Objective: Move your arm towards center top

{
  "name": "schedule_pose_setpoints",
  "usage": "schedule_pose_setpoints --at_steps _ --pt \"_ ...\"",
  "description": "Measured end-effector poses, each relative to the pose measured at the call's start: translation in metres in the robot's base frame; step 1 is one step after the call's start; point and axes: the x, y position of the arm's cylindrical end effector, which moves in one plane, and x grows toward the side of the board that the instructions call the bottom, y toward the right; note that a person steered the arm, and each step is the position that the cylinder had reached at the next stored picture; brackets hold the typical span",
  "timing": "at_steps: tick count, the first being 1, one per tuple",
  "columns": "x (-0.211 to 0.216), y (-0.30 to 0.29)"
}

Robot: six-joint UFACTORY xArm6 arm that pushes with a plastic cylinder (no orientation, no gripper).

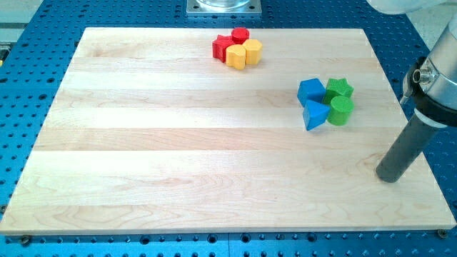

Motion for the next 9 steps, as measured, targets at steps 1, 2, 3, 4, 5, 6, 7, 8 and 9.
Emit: schedule_pose_setpoints --at_steps 1,2,3,4,5,6,7,8,9 --pt "0.001 0.001" --pt "0.001 0.001" --pt "-0.02 0.041" --pt "-0.052 0.042" --pt "-0.091 0.042" --pt "-0.129 0.042" --pt "-0.153 0.042" --pt "-0.159 0.042" --pt "-0.177 0.04"
